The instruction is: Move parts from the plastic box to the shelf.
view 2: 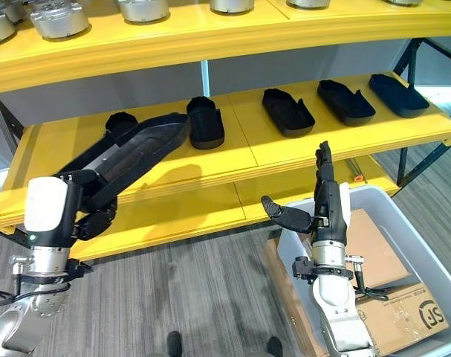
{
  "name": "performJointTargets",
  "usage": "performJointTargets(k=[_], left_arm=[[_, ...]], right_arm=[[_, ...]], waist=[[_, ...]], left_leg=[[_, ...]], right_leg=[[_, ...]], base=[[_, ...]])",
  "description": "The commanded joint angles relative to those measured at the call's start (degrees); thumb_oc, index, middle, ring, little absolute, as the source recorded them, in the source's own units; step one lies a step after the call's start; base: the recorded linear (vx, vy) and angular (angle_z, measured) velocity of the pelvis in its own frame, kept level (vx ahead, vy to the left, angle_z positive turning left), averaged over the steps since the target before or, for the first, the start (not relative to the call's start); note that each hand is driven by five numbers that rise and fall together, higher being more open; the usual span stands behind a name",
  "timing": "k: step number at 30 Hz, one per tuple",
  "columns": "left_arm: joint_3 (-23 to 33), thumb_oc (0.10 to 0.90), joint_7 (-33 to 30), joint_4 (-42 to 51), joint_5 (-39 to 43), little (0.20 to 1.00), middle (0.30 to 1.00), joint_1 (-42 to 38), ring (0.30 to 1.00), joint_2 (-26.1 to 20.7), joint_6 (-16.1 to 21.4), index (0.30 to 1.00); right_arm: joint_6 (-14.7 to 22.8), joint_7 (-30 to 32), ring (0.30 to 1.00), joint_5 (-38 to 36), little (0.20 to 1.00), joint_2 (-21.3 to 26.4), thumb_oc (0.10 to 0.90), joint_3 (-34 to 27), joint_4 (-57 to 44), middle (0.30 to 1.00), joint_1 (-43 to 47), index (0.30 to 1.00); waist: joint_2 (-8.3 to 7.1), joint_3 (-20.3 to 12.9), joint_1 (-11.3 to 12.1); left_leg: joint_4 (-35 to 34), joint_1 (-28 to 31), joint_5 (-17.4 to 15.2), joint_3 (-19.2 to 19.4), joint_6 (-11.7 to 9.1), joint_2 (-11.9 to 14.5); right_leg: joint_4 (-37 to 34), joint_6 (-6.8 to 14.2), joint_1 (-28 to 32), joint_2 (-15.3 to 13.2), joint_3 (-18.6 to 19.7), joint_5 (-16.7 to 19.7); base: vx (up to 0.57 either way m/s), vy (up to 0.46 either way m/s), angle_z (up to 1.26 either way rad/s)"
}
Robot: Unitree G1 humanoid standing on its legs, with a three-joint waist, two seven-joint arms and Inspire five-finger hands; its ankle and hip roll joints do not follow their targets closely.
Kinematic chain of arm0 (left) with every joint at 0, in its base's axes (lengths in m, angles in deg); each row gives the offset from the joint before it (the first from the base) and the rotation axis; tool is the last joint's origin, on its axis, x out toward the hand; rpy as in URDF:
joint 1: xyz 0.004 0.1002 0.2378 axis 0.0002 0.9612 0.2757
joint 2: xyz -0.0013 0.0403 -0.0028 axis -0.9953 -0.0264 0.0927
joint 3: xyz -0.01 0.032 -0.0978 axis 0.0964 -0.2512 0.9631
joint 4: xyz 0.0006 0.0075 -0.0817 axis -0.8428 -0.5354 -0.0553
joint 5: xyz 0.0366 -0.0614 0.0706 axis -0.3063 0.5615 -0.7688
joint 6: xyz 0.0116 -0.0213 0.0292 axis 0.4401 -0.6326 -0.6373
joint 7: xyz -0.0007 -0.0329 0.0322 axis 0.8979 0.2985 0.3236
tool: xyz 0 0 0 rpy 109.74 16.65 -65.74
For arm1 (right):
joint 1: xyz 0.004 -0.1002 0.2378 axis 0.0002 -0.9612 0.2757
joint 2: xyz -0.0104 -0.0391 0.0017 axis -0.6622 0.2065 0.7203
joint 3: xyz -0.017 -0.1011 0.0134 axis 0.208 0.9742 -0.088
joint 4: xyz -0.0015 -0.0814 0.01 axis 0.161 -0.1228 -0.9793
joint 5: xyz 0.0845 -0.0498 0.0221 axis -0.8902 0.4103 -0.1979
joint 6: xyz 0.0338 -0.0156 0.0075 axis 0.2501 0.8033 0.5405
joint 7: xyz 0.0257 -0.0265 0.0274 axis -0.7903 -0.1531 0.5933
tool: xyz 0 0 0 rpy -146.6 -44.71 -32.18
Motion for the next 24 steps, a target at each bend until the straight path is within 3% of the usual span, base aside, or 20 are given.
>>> performJointTargets(k=[1,2,4,5,8,10,12,15,19,24], left_arm=[[6.22,0.400,-6.25,5.91,0.79,0.300,0.300,-3.98,0.300,0.25,2.20,0.300],[7.33,0.400,-6.85,5.43,0.87,0.300,0.300,-3.08,0.300,0.21,1.42,0.300],[8.63,0.400,-7.39,5.14,1.11,0.300,0.300,-2.14,0.300,0.06,0.82,0.300],[9.47,0.400,-7.30,4.01,1.87,0.300,0.300,-2.49,0.300,-0.10,1.06,0.300],[9.55,0.400,-7.43,2.91,2.63,0.300,0.300,-2.98,0.300,0.26,2.22,0.300],[10.09,0.400,-8.27,2.64,3.28,0.300,0.300,-2.25,0.300,0.67,2.59,0.300],[10.33,0.400,-7.65,2.67,4.09,0.300,0.300,-2.12,0.300,0.80,3.18,0.300],[9.53,0.400,-6.84,2.78,4.18,0.300,0.300,-2.05,0.300,1.34,4.06,0.300],[9.21,0.400,-8.66,3.05,3.73,0.300,0.300,-0.91,0.300,1.65,3.86,0.300],[9.66,0.400,-9.63,2.77,3.60,0.300,0.300,-0.28,0.300,2.36,1.61,0.300]], right_arm=[[5.83,-1.12,1.000,1.56,1.000,4.03,0.900,-1.71,-4.37,1.000,5.60,1.000],[5.57,-2.51,1.000,1.65,1.000,3.86,0.900,-1.30,-4.06,1.000,6.38,1.000],[5.46,-3.89,1.000,1.26,1.000,3.70,0.900,-0.63,-3.65,1.000,7.45,1.000],[5.24,-4.29,1.000,1.40,1.000,4.10,0.900,-0.17,-3.72,1.000,7.68,1.000],[4.79,-5.07,1.000,1.34,1.000,4.90,0.900,-0.87,-4.36,1.000,6.73,1.000],[5.45,-6.85,1.000,0.92,1.000,5.28,0.900,-1.41,-4.37,1.000,6.48,1.000],[5.48,-7.73,1.000,0.07,1.000,5.65,0.900,-2.13,-4.84,1.000,5.59,1.000],[6.02,-11.23,1.000,-2.32,1.000,6.32,0.900,-3.53,-5.35,1.000,3.06,1.000],[7.55,-16.47,1.000,-4.53,1.000,6.50,0.900,-3.84,-5.29,1.000,1.14,1.000],[7.67,-18.10,1.000,-10.53,1.000,6.58,0.900,-2.60,-4.14,1.000,1.76,1.000]], waist=[[2.55,-4.88,-0.91],[2.43,-4.85,0.20],[2.36,-4.55,1.22],[2.31,-4.17,1.18],[1.90,-4.14,0.73],[1.50,-3.56,0.74],[1.17,-2.88,-0.10],[0.56,-2.84,-1.86],[0.22,-2.42,-3.31],[0.30,-3.73,-2.61]], left_leg=[[-0.47,2.17,-6.58,3.99,2.08,-0.19],[-0.47,2.46,-6.84,5.49,2.31,-0.52],[-0.47,2.97,-7.26,6.82,2.64,-0.71],[-0.47,2.53,-7.69,5.52,3.60,-1.37],[-0.47,1.75,-6.99,3.81,4.93,-2.42],[-0.42,1.81,-6.84,3.55,5.74,-3.04],[-0.35,1.92,-6.87,1.55,6.49,-3.61],[-0.47,1.80,-6.90,-2.35,6.43,-4.70],[-0.47,2.88,-8.14,-5.53,6.27,-5.10],[-0.47,3.91,-7.72,-4.21,4.73,-3.77]], right_leg=[[-2.19,-0.19,-1.26,5.31,-5.59,0.80],[-1.69,-0.19,-1.46,5.21,-8.90,1.19],[-0.03,-0.35,-1.96,5.12,-11.45,0.94],[2.37,-1.10,-2.73,7.19,-8.77,-2.35],[5.69,-2.41,-3.67,10.39,-5.48,-5.43],[9.53,-2.72,-5.03,11.02,-4.59,-4.82],[12.10,-3.26,-6.55,13.45,-0.60,-5.66],[5.98,-5.43,-6.45,17.60,5.97,-5.88],[0.01,-4.31,-8.44,18.54,11.18,-0.32],[-3.66,-5.26,-4.98,18.54,9.26,-0.49]], base=[[0.00,0.165,-0.09],[0.05,0.164,-0.24],[0.00,0.156,-0.62],[-0.03,0.108,-0.72],[0.03,0.086,-0.03],[0.04,0.050,0.37],[0.10,-0.044,0.09],[0.12,-0.134,0.78],[0.12,-0.230,0.46],[0.13,-0.281,0.27]])
